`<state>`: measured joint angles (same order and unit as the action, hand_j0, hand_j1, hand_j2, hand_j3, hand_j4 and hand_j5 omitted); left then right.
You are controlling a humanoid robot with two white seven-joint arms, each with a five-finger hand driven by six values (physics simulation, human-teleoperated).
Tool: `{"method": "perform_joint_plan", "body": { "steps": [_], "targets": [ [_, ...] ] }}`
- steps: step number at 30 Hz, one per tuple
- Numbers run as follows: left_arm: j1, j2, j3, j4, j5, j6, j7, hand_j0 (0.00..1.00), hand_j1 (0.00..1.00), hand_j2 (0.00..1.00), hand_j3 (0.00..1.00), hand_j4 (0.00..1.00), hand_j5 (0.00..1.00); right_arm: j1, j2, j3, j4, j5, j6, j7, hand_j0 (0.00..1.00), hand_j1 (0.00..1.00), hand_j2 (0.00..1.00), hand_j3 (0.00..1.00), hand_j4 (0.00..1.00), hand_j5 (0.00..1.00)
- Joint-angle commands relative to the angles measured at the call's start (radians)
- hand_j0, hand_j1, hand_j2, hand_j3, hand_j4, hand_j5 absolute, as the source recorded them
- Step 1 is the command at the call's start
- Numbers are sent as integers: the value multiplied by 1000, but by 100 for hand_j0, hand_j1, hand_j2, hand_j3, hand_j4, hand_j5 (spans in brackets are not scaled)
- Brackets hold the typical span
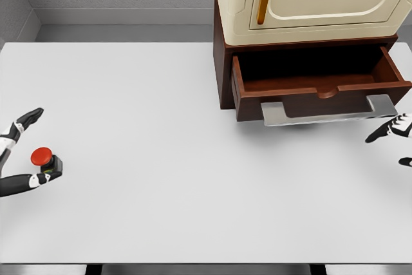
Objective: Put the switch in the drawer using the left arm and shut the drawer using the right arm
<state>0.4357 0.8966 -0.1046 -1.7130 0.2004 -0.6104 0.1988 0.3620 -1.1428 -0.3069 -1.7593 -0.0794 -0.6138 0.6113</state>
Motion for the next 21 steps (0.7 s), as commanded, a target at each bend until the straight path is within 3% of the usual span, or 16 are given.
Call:
{"method": "perform_joint_plan", "body": {
  "steps": [1, 7, 11, 21],
  "targets": [
    [0, -4, -7, 46, 1, 0, -1, 100, 100, 100, 100, 100, 100, 0, -2, -1, -2, -8, 3, 0, 75, 75, 75, 75, 75, 75],
    [-15, -10, -61, 121, -3, 0, -4, 100, 100, 100, 100, 100, 100, 5, -3, -1, 0, -8, 3, 0, 75, 75, 75, 75, 75, 75],
    [-83, -8, -122, 150, -16, 0, -4, 100, 100, 100, 100, 100, 100, 5, -3, -3, 0, -8, 3, 0, 75, 75, 75, 75, 75, 75],
    [-110, -15, -127, 182, -15, 0, -4, 100, 100, 100, 100, 100, 100, 37, -5, -1, 0, -8, 3, 0, 78, 78, 78, 78, 78, 78]
  ]
}}
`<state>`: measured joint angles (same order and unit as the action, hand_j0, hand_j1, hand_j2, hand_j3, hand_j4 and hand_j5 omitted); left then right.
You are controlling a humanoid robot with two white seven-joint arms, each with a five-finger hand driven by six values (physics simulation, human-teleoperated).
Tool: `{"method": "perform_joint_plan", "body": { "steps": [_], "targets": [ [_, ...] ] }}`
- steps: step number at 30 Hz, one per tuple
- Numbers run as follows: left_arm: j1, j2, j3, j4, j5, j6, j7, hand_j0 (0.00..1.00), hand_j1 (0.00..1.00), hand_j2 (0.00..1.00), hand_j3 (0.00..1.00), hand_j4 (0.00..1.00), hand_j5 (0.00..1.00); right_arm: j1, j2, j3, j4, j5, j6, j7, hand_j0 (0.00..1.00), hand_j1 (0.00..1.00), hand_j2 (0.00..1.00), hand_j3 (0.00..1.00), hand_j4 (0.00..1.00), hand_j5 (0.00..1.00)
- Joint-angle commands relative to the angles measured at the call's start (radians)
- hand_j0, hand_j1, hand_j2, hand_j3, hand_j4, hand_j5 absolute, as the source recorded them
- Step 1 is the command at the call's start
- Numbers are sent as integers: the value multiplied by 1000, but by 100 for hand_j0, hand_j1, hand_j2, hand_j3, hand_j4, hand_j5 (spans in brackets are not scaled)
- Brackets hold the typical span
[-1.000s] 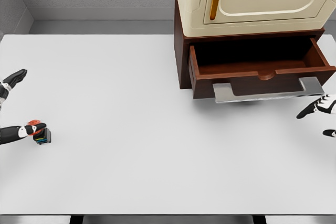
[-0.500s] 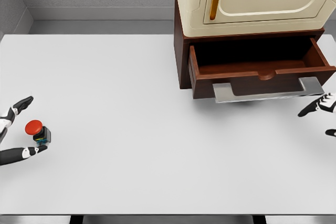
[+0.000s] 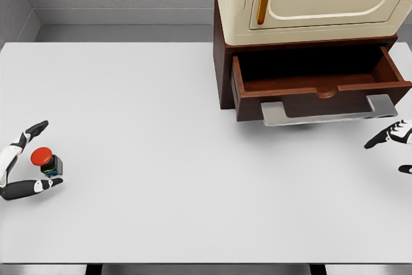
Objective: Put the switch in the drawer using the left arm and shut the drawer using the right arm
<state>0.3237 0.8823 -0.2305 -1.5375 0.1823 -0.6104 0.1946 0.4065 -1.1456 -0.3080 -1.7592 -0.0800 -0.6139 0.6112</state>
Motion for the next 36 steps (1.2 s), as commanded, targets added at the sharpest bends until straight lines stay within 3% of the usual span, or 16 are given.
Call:
{"method": "perform_joint_plan", "body": {
  "steps": [1, 8, 10, 11, 19, 22, 36],
  "targets": [
    [0, 0, -1, 10, 3, 0, 3, 99, 99, 99, 99, 99, 99, 3, 0, 1, 0, -7, 3, 0, 78, 78, 78, 78, 78, 78],
    [-28, 0, -7, 11, 16, 0, 3, 97, 97, 97, 97, 97, 97, 51, 4, 0, 1, -6, 3, 0, 78, 78, 78, 78, 78, 78],
    [-86, 10, -107, 14, 63, 0, 3, 97, 97, 97, 97, 97, 97, 52, 3, 0, 0, -6, 3, 0, 78, 78, 78, 78, 78, 78],
    [-95, 12, -121, 14, 65, 0, 3, 97, 97, 97, 97, 97, 97, 52, 3, 0, 0, -6, 3, 0, 78, 78, 78, 78, 78, 78],
    [-87, 17, -124, 10, 71, 0, 11, 97, 97, 97, 97, 97, 97, 66, 4, -11, 0, -6, 3, 0, 77, 77, 77, 77, 77, 77],
    [-89, 53, -156, 14, 106, 0, 54, 97, 97, 97, 97, 97, 97, 66, 4, -29, 0, -7, 3, 0, 77, 77, 77, 77, 77, 77],
    [-72, 87, -193, 22, 111, 0, 140, 97, 97, 97, 97, 97, 97, 68, 4, -51, 0, -14, 3, 0, 74, 74, 74, 74, 74, 74]
  ]
}}
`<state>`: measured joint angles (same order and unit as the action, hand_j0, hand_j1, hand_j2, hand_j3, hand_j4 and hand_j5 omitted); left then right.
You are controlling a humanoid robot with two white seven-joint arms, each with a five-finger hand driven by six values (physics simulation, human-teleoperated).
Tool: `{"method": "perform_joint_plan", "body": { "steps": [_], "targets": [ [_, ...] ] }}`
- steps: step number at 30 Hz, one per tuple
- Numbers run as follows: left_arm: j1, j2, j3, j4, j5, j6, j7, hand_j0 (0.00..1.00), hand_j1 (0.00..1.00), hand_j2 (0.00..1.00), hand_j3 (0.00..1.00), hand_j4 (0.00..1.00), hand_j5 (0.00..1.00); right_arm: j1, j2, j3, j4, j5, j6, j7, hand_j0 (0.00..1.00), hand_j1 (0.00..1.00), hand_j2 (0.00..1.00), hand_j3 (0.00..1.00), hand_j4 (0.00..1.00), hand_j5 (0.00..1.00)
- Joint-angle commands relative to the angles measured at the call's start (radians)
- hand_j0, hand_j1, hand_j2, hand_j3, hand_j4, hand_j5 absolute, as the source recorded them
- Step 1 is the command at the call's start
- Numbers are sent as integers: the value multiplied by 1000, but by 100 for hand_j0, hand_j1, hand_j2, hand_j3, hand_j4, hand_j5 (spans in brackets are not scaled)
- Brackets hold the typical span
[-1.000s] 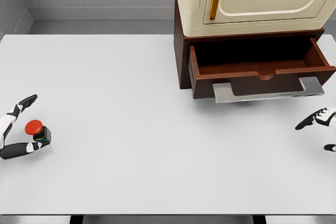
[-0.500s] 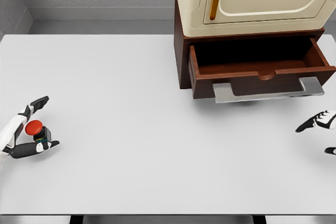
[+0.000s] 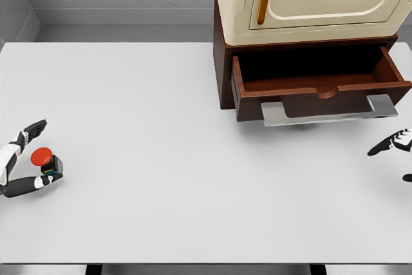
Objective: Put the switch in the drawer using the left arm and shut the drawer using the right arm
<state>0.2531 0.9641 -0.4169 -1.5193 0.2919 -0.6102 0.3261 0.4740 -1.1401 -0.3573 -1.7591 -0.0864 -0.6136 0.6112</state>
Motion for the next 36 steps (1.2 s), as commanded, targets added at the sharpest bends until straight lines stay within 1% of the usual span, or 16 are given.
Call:
{"method": "perform_joint_plan", "body": {
  "steps": [1, 4, 6, 7, 8, 11, 12, 16, 19, 21, 23, 24, 26, 29, 36],
  "targets": [
    [0, 5, -8, 5, 1, -1, 8, 97, 97, 97, 97, 97, 97, 0, -1, -3, 0, -7, 3, 0, 73, 73, 73, 73, 73, 73],
    [-2, 5, -17, 5, -2, -1, 8, 95, 95, 95, 95, 95, 95, 0, -1, -3, 0, -7, 3, 0, 71, 71, 71, 71, 71, 71],
    [-2, 5, -23, 4, -3, -1, 8, 89, 89, 89, 89, 89, 89, 0, -1, -3, 0, -7, 3, 0, 66, 66, 66, 66, 66, 66],
    [-2, 5, -23, 2, -5, -1, 8, 87, 87, 87, 87, 87, 87, 0, -1, -3, 0, -7, 3, 0, 63, 63, 63, 63, 63, 63],
    [-2, 5, -23, 2, -7, -1, 8, 86, 86, 86, 86, 86, 86, 0, -1, -3, 0, -7, 3, 0, 62, 62, 62, 62, 62, 62],
    [0, 5, -40, 1, -10, -1, 8, 82, 82, 82, 82, 82, 82, 0, -1, -51, 0, -30, 3, 0, 61, 61, 61, 61, 61, 61],
    [0, 5, -43, 1, -11, -1, 8, 82, 82, 82, 82, 82, 82, -2, -1, -54, 0, -30, 3, 0, 59, 59, 59, 59, 59, 59],
    [0, 5, -49, 4, -13, -1, 8, 82, 82, 82, 82, 82, 82, -2, -3, -52, 0, -30, 3, 0, 61, 61, 61, 61, 61, 61],
    [-1, 7, -48, 5, -11, -1, 10, 82, 82, 82, 82, 82, 82, -2, -4, -48, 0, -30, 3, 0, 65, 65, 65, 65, 65, 65],
    [-2, 19, -49, 5, -10, -1, 45, 82, 82, 82, 82, 82, 82, -3, -9, -45, 0, -30, 3, 0, 65, 65, 65, 65, 65, 65],
    [-2, 22, -48, 5, -2, -1, 48, 82, 82, 82, 82, 82, 82, -5, -9, -37, 0, -29, 3, 0, 65, 65, 65, 65, 65, 65],
    [-3, 27, -48, 5, 0, -1, 51, 79, 79, 79, 79, 79, 79, -9, -10, -29, 0, -27, 3, 0, 65, 65, 65, 65, 65, 65],
    [-3, 27, -49, 5, 0, -1, 68, 78, 78, 78, 78, 78, 78, -15, -10, -20, 0, -24, 3, 0, 65, 65, 65, 65, 65, 65],
    [-2, 27, -60, 5, -3, -1, 70, 78, 78, 78, 78, 78, 78, -20, -10, -20, 0, -24, 3, 0, 65, 65, 65, 65, 65, 65],
    [-2, 27, -80, 4, -11, -1, 70, 78, 78, 78, 78, 78, 78, -55, -17, -19, 1, -24, 3, 0, 65, 65, 65, 65, 65, 65]
  ]
}}
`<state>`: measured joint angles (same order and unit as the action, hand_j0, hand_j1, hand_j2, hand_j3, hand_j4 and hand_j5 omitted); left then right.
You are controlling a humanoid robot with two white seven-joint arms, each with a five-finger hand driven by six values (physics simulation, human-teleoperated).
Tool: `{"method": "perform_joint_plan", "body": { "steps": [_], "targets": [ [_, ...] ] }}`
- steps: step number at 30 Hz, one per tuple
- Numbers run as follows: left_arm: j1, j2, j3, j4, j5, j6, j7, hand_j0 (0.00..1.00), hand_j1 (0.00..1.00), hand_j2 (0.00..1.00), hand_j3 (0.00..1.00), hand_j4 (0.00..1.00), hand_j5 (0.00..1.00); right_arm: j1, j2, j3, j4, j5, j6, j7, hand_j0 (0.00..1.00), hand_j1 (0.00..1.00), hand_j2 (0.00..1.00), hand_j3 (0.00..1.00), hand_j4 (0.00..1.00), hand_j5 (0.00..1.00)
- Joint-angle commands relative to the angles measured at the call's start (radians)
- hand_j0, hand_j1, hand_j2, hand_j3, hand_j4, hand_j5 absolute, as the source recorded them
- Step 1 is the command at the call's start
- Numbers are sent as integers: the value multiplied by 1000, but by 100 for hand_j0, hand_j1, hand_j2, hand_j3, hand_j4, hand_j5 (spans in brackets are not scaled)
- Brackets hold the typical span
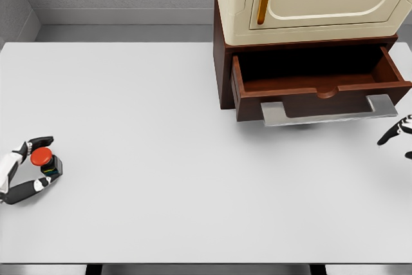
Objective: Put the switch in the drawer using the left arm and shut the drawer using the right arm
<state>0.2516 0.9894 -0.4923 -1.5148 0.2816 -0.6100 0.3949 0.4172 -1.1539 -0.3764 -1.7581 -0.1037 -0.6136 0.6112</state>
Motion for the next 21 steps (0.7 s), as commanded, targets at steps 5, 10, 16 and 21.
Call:
{"method": "perform_joint_plan", "body": {
  "steps": [5, 10, 16, 21],
  "targets": [
    [0, 0, -5, 1, -2, -1, 1, 57, 57, 57, 57, 57, 57, -18, -20, 19, 0, -5, 3, 0, 65, 65, 65, 65, 65, 65],
    [0, 0, -9, 1, -4, -1, 1, 54, 54, 54, 54, 54, 54, -64, -20, 76, 0, -5, 3, 0, 65, 65, 65, 65, 65, 65],
    [-6, 2, 3, -7, -2, -1, 1, 51, 51, 51, 51, 51, 51, -66, -20, 82, 0, -4, 3, 0, 66, 66, 66, 66, 66, 66],
    [-20, 8, 11, -15, -2, -1, 1, 49, 49, 49, 49, 49, 49, -66, -20, 82, 0, -4, 3, 0, 66, 66, 66, 66, 66, 66]
  ]
}}
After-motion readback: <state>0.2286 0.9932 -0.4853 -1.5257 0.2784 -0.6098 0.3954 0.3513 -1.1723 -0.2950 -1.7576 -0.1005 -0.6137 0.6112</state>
